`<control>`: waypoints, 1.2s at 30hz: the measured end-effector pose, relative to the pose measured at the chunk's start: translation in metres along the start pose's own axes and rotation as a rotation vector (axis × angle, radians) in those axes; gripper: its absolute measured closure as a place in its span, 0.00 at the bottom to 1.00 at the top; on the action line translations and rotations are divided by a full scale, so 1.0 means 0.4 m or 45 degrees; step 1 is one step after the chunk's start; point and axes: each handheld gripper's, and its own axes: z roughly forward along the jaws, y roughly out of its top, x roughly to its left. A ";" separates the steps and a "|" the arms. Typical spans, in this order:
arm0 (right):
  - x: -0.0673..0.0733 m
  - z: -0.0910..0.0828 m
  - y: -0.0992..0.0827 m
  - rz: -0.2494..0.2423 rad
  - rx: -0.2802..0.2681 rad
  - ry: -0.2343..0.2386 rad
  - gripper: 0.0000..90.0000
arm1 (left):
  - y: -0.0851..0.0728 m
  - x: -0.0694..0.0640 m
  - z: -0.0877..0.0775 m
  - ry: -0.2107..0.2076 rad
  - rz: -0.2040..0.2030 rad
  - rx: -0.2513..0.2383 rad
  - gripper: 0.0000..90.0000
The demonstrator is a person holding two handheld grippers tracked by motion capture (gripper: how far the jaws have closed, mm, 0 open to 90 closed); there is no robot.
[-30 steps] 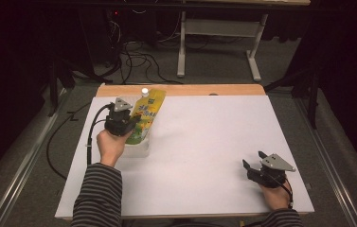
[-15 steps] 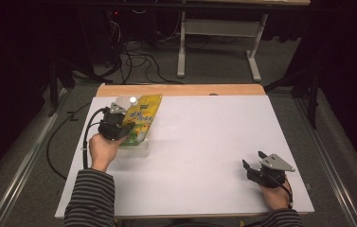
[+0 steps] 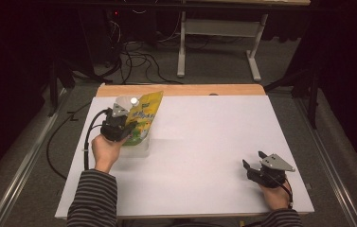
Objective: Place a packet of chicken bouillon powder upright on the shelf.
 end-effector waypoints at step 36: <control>0.003 0.002 0.001 -0.018 0.001 0.003 0.35 | -0.112 0.040 -0.073 0.007 -0.164 -0.111 0.59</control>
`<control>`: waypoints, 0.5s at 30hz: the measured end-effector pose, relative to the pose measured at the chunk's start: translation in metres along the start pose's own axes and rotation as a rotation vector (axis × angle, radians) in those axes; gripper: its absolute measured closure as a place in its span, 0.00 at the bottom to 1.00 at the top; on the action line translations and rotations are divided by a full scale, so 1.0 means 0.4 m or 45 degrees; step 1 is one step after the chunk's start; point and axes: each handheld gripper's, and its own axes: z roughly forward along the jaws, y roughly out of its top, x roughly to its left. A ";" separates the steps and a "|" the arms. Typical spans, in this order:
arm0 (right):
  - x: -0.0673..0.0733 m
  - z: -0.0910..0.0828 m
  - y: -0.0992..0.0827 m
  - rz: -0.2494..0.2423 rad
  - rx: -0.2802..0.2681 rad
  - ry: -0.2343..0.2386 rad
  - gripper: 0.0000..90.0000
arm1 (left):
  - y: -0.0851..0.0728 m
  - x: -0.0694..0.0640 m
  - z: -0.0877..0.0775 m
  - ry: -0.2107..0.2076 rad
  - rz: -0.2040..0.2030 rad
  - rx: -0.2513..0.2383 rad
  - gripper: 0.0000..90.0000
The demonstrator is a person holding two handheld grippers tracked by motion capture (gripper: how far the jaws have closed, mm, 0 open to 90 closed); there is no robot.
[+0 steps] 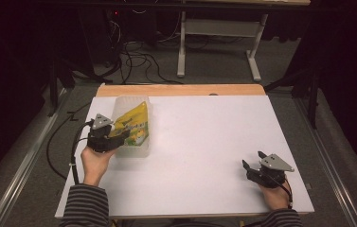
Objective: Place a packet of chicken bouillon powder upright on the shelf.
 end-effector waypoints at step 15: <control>-0.002 0.003 0.001 0.013 0.021 -0.002 0.35 | -0.045 0.001 -0.066 0.037 -0.069 -0.078 0.49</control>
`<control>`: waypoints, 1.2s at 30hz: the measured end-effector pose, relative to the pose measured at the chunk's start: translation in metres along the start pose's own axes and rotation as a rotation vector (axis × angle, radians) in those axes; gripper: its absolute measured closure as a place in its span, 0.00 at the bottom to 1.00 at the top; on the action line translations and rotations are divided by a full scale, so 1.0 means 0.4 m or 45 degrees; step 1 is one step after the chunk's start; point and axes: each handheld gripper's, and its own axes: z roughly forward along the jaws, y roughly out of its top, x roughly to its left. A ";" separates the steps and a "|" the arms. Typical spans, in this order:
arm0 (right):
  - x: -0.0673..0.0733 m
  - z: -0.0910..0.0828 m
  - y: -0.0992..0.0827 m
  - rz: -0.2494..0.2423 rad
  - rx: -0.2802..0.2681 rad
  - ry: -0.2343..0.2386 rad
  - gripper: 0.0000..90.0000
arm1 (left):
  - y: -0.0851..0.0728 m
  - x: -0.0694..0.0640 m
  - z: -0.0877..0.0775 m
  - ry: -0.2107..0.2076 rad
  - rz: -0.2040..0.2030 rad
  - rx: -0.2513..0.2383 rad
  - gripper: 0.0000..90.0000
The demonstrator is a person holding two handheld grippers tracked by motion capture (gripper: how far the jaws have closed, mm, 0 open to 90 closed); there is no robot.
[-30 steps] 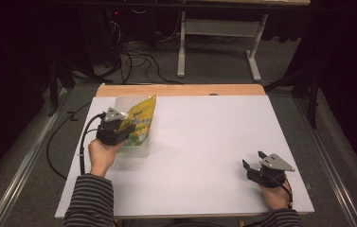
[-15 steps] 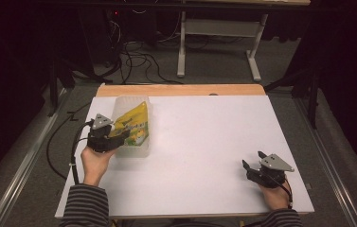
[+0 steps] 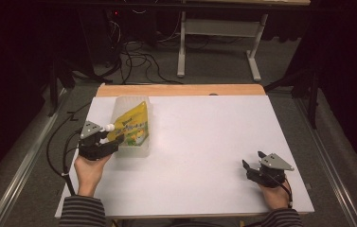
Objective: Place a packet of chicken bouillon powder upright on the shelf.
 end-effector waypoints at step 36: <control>0.001 -0.001 0.000 -0.006 -0.002 0.005 0.35 | -0.132 -0.046 -0.109 0.023 -0.046 -0.097 0.47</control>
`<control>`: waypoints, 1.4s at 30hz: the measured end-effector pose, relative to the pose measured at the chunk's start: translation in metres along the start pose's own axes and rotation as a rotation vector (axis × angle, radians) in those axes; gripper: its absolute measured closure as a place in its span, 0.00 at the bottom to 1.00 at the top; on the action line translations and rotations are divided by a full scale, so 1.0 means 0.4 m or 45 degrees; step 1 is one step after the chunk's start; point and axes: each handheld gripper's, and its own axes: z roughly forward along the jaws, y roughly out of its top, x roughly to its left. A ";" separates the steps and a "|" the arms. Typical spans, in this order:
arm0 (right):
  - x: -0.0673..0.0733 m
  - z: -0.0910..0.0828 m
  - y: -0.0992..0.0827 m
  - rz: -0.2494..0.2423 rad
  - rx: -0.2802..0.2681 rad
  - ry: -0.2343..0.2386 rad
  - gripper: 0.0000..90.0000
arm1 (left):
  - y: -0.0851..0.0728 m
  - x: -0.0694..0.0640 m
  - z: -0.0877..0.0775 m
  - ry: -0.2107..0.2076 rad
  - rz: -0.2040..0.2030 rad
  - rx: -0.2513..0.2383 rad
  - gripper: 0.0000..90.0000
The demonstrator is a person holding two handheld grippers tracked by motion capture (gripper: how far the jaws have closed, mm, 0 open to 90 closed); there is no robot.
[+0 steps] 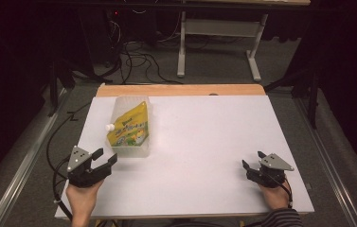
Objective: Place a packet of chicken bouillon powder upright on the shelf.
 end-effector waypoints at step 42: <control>0.000 -0.003 -0.001 0.004 -0.011 -0.003 0.35 | -0.017 -0.140 0.090 -0.202 0.113 0.063 0.46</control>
